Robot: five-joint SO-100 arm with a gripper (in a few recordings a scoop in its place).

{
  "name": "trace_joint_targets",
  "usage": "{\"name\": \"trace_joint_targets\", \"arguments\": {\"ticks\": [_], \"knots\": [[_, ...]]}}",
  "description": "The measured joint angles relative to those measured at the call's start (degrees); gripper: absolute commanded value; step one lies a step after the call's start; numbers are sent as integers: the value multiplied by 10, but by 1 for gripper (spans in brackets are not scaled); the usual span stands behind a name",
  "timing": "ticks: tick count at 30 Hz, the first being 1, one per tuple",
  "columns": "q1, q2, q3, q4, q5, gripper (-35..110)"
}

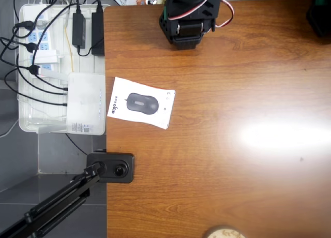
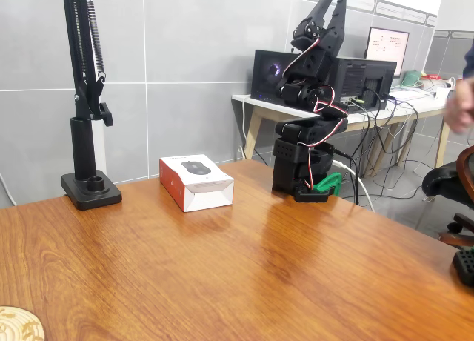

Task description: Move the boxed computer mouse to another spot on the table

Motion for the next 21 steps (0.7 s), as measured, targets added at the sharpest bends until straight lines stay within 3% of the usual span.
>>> {"name": "trace_joint_targets", "arguments": {"ticks": [21], "knots": [[-4, 0, 0, 0, -36, 0]]}}
